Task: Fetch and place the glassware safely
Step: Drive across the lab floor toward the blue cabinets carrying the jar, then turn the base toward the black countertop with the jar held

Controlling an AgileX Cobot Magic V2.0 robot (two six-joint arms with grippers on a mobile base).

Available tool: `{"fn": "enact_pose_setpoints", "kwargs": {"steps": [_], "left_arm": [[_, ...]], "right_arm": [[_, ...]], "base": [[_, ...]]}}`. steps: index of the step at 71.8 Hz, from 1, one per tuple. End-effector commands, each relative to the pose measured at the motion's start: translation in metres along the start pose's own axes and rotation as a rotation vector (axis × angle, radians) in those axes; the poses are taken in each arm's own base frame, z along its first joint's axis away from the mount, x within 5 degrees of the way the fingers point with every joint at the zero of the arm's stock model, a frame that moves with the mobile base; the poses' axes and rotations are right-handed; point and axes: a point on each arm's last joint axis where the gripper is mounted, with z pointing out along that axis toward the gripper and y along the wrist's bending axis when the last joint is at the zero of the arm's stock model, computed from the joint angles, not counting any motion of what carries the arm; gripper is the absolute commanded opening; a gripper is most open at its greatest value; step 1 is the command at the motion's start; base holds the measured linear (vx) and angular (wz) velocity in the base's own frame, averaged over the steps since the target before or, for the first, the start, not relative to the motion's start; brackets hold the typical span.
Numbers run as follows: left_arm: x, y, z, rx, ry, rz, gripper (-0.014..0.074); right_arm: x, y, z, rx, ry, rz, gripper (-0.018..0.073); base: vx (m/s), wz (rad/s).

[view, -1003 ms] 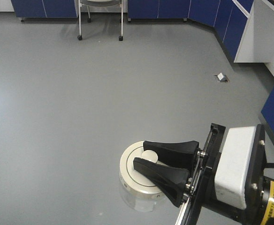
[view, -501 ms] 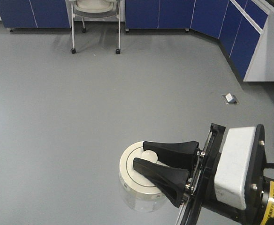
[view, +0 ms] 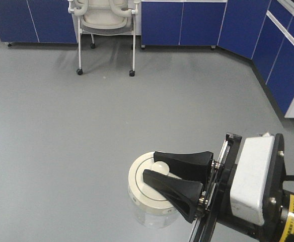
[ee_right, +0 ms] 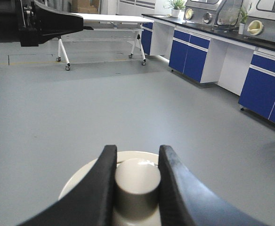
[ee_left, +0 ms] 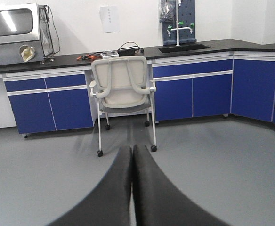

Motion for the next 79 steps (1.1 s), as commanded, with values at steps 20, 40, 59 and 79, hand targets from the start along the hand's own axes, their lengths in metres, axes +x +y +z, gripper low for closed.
{"fn": "enact_pose_setpoints", "kwargs": {"steps": [20,40,59,79], "left_arm": [[-0.0156,0.0003,-0.0011,0.003,-0.098,-0.014,-0.0007],[-0.0156,0.0003,-0.0011,0.003,-0.098,-0.014,-0.0007],[-0.0155,0.0003,-0.0009,0.003,-0.097,-0.014,-0.0007],[-0.0155,0.0003,-0.0009,0.003,-0.097,-0.014,-0.0007]], "right_arm": [[-0.0201,0.0014,-0.0019,-0.025,-0.117,0.002,-0.0003],[-0.0202,0.0014,-0.0019,-0.025,-0.118,0.002,-0.0003],[-0.0201,0.0014,-0.0019,-0.025,-0.117,0.002,-0.0003],[-0.0200,0.0013,-0.0019,-0.024,-0.116,0.002,-0.0003]], "base": [[0.60,0.04],[0.60,-0.02],[0.61,-0.04],[0.24,-0.73]]}}
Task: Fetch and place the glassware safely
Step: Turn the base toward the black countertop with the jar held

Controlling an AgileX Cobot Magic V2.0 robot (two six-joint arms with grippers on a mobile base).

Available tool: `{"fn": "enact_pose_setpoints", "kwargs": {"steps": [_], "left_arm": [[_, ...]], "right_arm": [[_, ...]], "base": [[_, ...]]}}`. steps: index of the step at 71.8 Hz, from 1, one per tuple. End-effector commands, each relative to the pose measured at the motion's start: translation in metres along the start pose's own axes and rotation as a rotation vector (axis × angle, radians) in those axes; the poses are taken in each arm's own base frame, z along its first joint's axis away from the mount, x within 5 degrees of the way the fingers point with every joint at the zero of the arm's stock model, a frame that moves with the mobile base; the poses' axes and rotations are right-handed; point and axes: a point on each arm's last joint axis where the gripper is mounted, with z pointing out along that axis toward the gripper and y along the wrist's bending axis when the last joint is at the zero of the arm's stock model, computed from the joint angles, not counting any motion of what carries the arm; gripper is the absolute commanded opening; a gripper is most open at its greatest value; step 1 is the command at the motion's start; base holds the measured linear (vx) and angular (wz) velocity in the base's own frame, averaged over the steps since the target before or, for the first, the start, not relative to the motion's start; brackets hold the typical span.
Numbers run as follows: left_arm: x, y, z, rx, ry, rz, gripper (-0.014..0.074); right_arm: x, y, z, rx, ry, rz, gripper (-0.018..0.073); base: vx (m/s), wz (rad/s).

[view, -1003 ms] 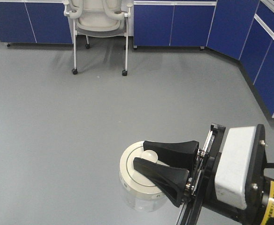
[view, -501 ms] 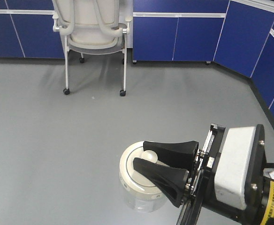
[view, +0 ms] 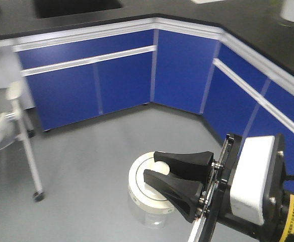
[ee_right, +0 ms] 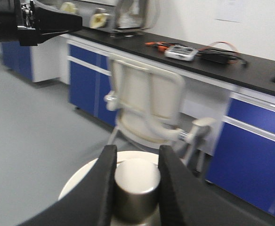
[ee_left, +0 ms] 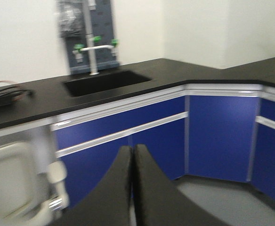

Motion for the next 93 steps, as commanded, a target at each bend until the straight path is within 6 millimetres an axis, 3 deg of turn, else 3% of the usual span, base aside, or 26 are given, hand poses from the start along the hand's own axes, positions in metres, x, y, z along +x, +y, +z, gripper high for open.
{"fn": "enact_pose_setpoints", "kwargs": {"steps": [1,93], "left_arm": [[-0.0155,0.0003,-0.0009,0.003,-0.097,-0.014,-0.0007],[-0.0155,0.0003,-0.0009,0.003,-0.097,-0.014,-0.0007]], "right_arm": [[-0.0203,0.0015,-0.0019,-0.027,-0.120,0.002,-0.0003],[-0.0203,0.0015,-0.0019,-0.027,-0.120,0.002,-0.0003]], "base": [[0.20,-0.83],[0.19,-0.75]]}}
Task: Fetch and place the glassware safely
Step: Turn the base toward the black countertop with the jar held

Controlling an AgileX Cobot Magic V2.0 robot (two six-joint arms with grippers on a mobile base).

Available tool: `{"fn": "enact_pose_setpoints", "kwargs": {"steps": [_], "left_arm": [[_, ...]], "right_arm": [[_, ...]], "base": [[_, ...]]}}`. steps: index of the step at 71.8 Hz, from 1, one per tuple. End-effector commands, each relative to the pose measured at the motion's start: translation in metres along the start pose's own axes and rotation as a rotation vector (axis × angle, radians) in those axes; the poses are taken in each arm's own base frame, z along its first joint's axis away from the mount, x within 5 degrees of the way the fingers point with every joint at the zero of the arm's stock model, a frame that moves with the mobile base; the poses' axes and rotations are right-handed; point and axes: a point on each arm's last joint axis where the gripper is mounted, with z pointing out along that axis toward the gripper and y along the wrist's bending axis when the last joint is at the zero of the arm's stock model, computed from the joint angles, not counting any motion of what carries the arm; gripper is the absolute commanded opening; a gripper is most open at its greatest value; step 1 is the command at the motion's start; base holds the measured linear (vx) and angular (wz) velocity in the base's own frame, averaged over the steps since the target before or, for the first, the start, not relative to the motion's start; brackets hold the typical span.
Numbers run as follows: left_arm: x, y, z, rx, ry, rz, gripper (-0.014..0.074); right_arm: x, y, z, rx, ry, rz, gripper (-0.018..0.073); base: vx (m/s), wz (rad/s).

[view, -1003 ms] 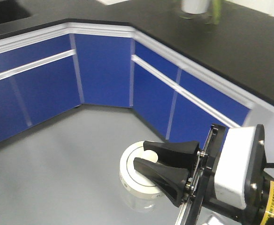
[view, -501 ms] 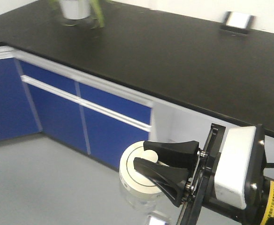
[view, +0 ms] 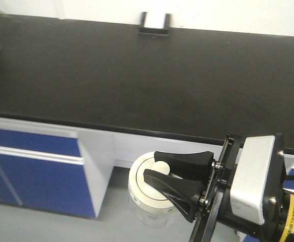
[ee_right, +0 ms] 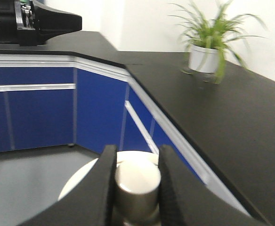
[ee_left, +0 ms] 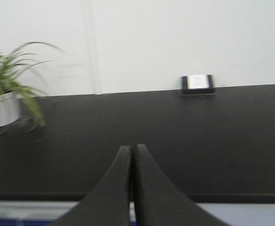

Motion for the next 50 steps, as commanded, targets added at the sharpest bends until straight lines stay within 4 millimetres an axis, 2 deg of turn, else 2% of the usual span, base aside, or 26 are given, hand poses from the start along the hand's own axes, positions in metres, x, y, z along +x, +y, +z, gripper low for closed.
{"fn": "enact_pose_setpoints", "kwargs": {"steps": [1,24,50], "left_arm": [[-0.0155,0.0003,-0.0009,0.003,-0.097,-0.014,-0.0007],[-0.0155,0.0003,-0.0009,0.003,-0.097,-0.014,-0.0007],[-0.0155,0.0003,-0.0009,0.003,-0.097,-0.014,-0.0007]], "right_arm": [[-0.0203,0.0015,-0.0019,-0.027,-0.120,0.002,-0.0003],[-0.0203,0.0015,-0.0019,-0.027,-0.120,0.002,-0.0003],[-0.0203,0.0015,-0.0019,-0.027,-0.120,0.002,-0.0003]], "base": [[0.18,-0.61],[0.18,-0.48],[0.18,-0.13]]}}
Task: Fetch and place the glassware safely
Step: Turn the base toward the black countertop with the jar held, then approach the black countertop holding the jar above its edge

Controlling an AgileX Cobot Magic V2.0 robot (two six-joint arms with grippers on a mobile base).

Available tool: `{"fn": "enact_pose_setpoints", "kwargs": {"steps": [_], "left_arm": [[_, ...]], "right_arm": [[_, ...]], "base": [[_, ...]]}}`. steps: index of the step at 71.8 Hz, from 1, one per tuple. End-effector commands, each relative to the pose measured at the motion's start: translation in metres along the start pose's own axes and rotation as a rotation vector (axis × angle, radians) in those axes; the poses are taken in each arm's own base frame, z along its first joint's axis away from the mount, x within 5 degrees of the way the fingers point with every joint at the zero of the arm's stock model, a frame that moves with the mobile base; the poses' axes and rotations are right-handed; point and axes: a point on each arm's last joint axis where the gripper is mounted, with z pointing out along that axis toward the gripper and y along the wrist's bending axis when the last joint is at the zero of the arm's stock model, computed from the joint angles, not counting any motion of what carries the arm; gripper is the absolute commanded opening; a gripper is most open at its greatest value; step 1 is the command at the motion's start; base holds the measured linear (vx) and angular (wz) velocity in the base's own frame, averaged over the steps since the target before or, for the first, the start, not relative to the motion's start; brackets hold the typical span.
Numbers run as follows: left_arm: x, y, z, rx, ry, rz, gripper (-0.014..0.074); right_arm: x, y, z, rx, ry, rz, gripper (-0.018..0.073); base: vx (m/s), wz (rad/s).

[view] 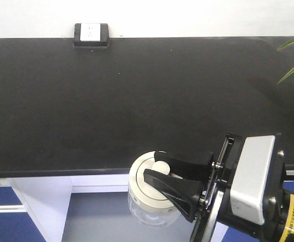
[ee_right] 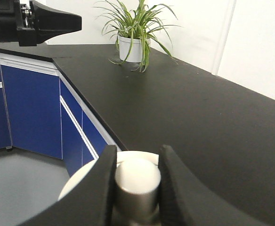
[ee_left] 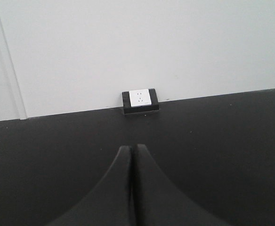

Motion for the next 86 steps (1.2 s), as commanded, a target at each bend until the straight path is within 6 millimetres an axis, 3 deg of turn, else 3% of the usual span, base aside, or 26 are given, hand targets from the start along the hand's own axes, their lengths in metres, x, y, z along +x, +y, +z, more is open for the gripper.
{"fn": "enact_pose_setpoints", "kwargs": {"steps": [1,86], "left_arm": [[-0.0155,0.0003,-0.0009,0.003,-0.097,-0.014,-0.0007],[-0.0155,0.0003,-0.0009,0.003,-0.097,-0.014,-0.0007]], "right_arm": [[-0.0203,0.0015,-0.0019,-0.027,-0.120,0.002,-0.0003],[-0.0203,0.0015,-0.0019,-0.027,-0.120,0.002,-0.0003]], "base": [[0.19,0.05],[0.14,0.02]]}}
